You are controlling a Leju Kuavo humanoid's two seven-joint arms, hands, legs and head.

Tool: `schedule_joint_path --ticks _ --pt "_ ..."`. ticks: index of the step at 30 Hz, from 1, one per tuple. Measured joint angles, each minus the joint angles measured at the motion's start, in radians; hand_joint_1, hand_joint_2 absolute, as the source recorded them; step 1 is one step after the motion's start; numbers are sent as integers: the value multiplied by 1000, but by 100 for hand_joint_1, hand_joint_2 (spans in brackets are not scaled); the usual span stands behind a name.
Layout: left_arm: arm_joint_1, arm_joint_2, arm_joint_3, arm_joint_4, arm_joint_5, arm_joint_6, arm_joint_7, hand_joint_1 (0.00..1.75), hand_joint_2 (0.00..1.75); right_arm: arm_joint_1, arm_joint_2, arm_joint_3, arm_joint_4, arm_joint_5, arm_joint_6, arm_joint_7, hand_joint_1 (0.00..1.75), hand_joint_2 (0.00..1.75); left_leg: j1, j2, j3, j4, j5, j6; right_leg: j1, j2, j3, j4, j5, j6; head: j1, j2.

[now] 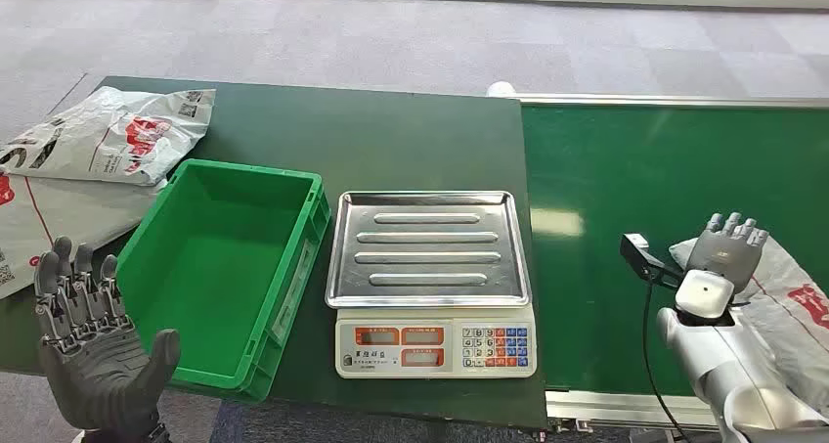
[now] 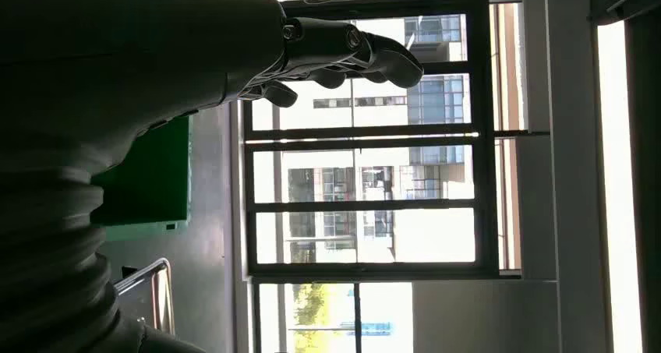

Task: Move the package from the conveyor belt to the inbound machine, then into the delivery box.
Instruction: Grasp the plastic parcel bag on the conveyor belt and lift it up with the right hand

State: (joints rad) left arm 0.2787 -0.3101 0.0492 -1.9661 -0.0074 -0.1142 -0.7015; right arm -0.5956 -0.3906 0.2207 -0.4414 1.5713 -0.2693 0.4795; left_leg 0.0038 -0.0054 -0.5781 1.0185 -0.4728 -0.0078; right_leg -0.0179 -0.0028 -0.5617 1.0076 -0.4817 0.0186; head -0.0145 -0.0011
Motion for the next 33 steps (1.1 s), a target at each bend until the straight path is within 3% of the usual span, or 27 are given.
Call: schedule_joint_path --ticks 20,33 --pt "0 0 -1 0 1 -2 0 0 175 47 5 -116 8 0 45 79 0 175 0 0 0 0 0 0 0 0 0 0 0 0 0 0" --pt "0 0 -3 -3 3 5 0 0 175 114 6 -200 -15 0 -103 127 0 175 0 0 0 0 0 0 0 0 0 0 0 0 0 0"
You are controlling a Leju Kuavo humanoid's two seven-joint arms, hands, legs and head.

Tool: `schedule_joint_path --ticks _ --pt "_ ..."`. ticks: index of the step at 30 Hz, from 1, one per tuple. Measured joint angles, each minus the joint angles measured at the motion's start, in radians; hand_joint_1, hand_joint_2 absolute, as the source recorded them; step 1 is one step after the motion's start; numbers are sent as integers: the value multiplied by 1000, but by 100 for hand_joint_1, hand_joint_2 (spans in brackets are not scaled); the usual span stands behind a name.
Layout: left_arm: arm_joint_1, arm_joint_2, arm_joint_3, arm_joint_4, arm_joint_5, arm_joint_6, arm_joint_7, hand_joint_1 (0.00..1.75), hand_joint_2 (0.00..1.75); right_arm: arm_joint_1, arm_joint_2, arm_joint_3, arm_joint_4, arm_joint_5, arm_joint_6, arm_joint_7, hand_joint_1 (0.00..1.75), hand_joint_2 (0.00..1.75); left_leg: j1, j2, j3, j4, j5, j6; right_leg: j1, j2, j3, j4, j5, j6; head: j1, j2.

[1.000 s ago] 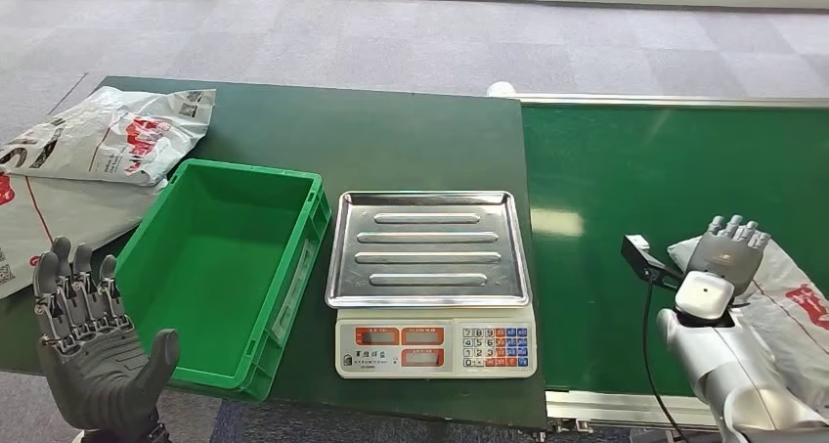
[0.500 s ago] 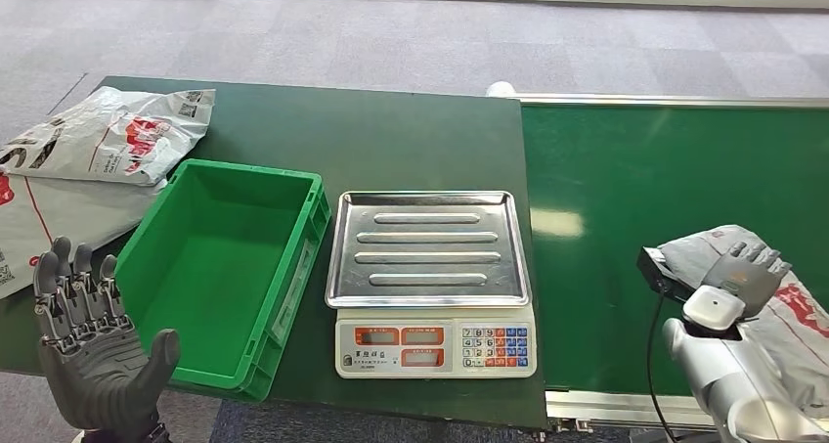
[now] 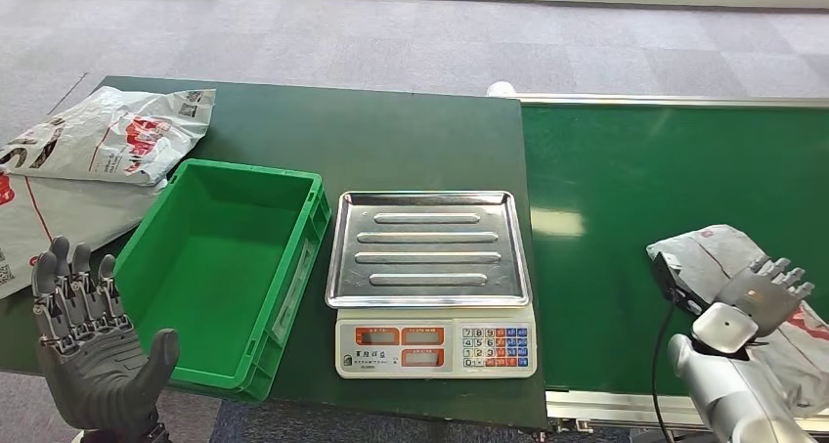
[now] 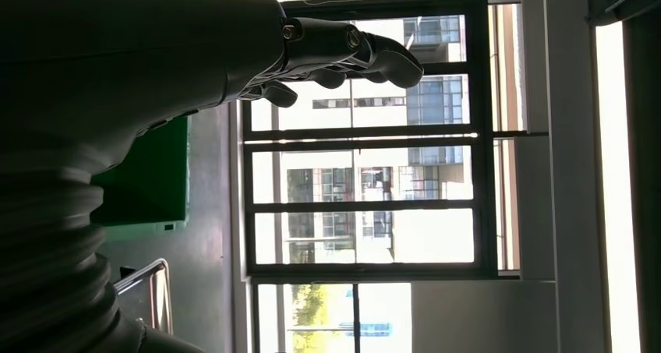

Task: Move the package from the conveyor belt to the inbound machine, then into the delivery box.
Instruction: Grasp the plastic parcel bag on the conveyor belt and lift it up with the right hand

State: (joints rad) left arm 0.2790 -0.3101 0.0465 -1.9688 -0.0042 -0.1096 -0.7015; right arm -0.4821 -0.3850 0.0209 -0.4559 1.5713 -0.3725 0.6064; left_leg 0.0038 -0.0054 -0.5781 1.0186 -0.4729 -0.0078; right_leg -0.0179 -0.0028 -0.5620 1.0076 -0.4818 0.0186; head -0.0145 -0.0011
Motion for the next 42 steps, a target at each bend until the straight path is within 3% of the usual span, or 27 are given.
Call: schedule_joint_path --ticks 26,34,42 --pt "0 0 0 1 4 -6 0 0 175 65 -3 -152 -10 0 62 7 0 175 0 0 0 0 0 0 0 0 0 0 0 0 0 0" --pt "-3 0 -2 10 -16 -14 0 0 175 92 25 -272 -33 0 272 -6 0 175 0 0 1 0 0 0 0 0 0 0 0 0 0 0" --pt "-4 0 -2 13 -18 -24 0 0 175 96 67 -425 -92 3 347 -106 0 175 1 1 2 0 0 0 1 1 2 0 0 0 0 0"
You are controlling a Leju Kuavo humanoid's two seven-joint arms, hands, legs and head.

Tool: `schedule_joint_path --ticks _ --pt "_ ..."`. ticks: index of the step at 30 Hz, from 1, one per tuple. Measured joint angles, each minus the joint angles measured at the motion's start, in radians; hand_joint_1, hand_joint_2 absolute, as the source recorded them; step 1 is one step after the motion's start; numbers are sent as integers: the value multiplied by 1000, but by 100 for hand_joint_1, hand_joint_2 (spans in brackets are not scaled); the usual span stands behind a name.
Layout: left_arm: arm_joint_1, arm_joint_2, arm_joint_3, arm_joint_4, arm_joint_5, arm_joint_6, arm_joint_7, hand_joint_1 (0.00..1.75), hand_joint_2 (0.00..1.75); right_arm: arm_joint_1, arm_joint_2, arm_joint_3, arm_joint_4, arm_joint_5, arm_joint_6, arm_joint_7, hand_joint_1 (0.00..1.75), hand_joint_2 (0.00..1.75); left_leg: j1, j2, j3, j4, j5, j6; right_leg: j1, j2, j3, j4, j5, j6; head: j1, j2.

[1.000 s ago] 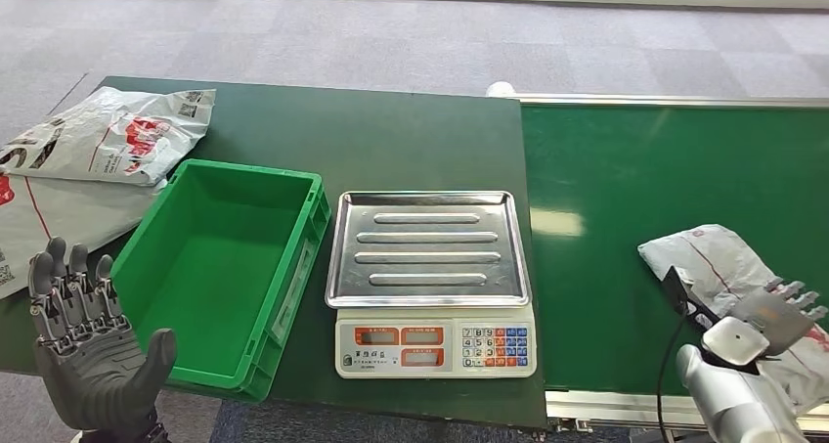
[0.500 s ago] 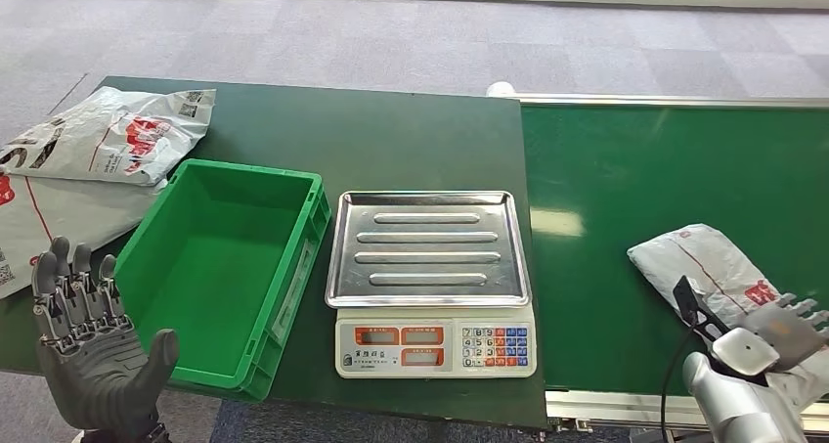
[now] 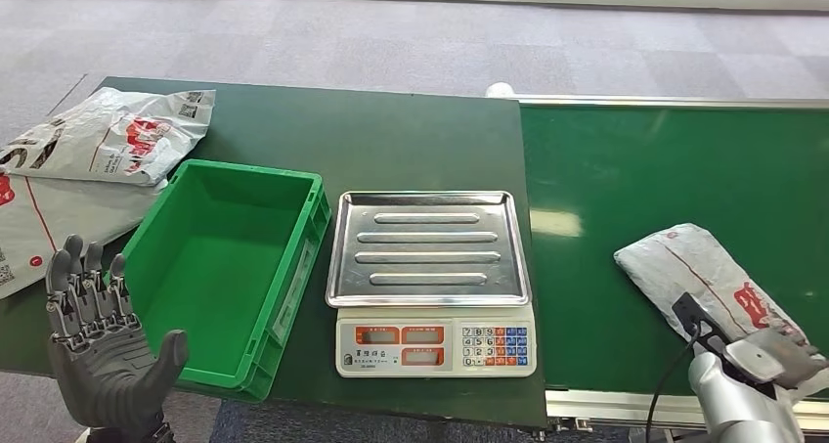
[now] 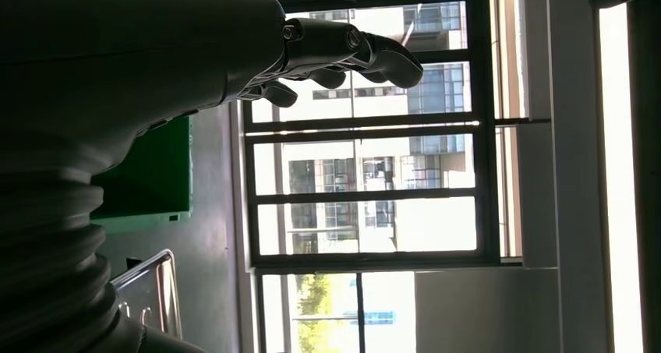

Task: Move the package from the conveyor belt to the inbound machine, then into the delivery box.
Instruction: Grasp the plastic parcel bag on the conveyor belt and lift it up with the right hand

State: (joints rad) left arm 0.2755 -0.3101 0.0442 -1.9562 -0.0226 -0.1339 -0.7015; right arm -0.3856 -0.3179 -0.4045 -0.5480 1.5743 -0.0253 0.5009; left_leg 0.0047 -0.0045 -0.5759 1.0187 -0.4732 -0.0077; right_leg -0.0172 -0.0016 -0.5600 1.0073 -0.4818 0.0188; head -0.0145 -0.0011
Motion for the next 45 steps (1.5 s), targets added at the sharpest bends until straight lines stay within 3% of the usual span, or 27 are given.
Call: schedule_joint_path --ticks 7,11,24,31,35,37,38,40,41,43,45 --pt "0 0 1 0 0 0 0 0 175 6 26 -40 -40 3 34 -53 1 175 0 2 3 0 0 0 0 2 2 0 1 1 0 0" --pt "0 0 2 0 0 2 0 0 175 19 39 -51 -71 3 56 -87 175 175 0 3 4 0 0 0 0 3 3 0 1 1 0 0" --pt "-1 0 3 -13 -1 4 0 0 175 173 126 -68 -348 0 107 -184 175 175 0 2 4 0 0 0 0 2 3 0 1 1 0 0" --pt "-1 0 3 -23 0 4 0 0 175 235 159 -72 -470 -2 114 -196 175 175 0 2 1 0 0 0 0 2 0 0 1 1 0 0" --pt "-1 0 5 -31 2 4 0 0 175 262 174 -73 -534 -2 71 -183 175 175 0 2 0 0 0 0 0 2 -1 0 1 1 0 0" --pt "-1 0 5 -35 7 4 0 0 175 278 172 -66 -584 -2 -22 -117 175 175 -1 1 -1 0 0 0 -1 1 -2 0 1 1 0 0" --pt "-2 0 6 -37 11 3 0 0 175 295 160 -53 -622 -2 -112 -54 175 175 -2 0 -1 0 1 1 -2 -1 -2 0 1 2 0 0" --pt "-3 0 6 -37 17 1 0 0 175 339 121 -20 -737 0 -370 56 175 175 -4 -5 -4 0 2 3 -4 -6 -3 0 0 3 0 0" --pt "-4 0 6 -36 19 1 0 0 175 347 115 -18 -803 1 -498 63 175 175 -4 -5 -6 -1 2 2 -4 -6 -3 1 0 2 0 0" --pt "-8 2 5 -29 23 3 0 0 175 317 175 -62 -933 4 -665 -57 175 175 -3 2 -8 -1 -1 -1 0 1 -3 1 1 -1 0 0" --pt "-16 4 1 -21 26 3 0 0 175 273 280 -134 -1029 4 -701 -342 175 175 -1 10 -3 -1 -4 -4 2 9 -2 0 0 -4 0 0"
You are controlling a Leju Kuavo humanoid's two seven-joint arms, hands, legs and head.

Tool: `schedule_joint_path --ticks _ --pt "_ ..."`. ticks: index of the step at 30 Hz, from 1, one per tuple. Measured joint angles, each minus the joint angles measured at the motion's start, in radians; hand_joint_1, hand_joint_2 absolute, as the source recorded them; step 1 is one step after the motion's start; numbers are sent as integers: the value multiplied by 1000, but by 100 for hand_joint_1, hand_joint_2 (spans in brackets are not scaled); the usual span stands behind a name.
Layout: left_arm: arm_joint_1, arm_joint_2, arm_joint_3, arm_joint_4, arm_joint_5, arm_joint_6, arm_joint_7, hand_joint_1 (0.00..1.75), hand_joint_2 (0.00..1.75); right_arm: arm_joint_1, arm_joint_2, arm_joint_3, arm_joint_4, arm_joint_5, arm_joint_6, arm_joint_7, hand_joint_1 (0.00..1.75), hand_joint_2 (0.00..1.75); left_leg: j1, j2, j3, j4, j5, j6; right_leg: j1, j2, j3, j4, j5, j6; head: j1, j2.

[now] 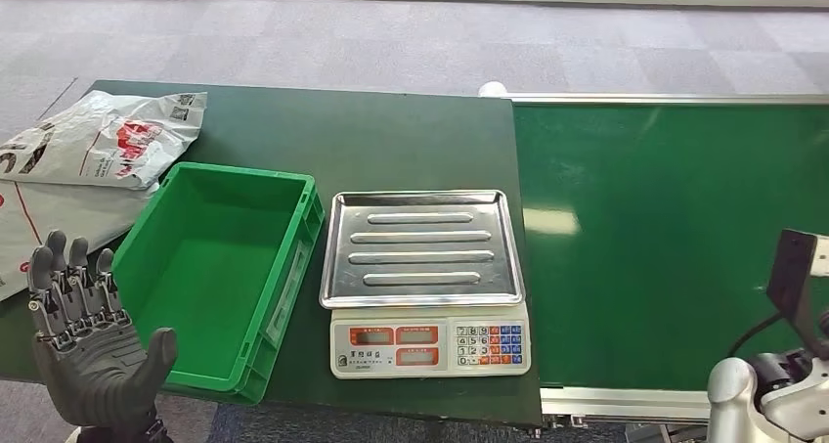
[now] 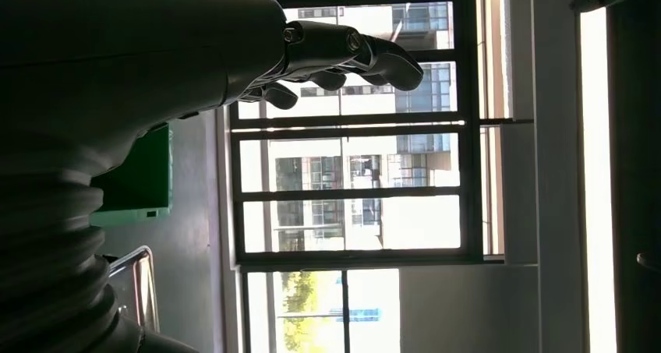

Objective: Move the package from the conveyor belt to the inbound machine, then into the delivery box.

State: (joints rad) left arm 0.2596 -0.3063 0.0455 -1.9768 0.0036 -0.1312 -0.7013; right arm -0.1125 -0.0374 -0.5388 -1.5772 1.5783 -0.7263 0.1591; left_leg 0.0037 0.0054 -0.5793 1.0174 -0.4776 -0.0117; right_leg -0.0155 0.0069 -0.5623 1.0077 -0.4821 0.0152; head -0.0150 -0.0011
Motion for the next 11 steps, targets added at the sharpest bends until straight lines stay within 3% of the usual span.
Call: schedule_joint_path --ticks 3,5,6,7,11 --pt "-8 3 -5 13 3 -3 0 0 175 -42 110 -88 -69 -4 19 -586 175 175 1 1 6 0 3 0 1 0 -2 0 1 -1 0 0" --pt "-12 5 -7 19 3 -3 0 0 175 -62 158 -132 -97 -7 22 -859 175 175 2 -1 6 0 5 0 2 -2 -1 0 1 -2 0 0" --pt "-14 6 -8 22 3 -3 0 0 175 -68 176 -148 -109 -8 23 -916 175 175 3 -2 5 0 5 0 2 -3 -1 0 1 -2 0 0" --pt "-16 6 -8 25 3 -3 0 0 175 -73 191 -161 -118 -8 24 -918 175 175 3 -3 5 0 5 0 2 -4 0 0 1 -2 0 0" --pt "-24 8 -9 34 5 -4 0 0 175 -83 215 -184 -130 -10 27 -709 175 175 3 -3 2 0 5 0 1 -3 0 1 2 -2 0 0"
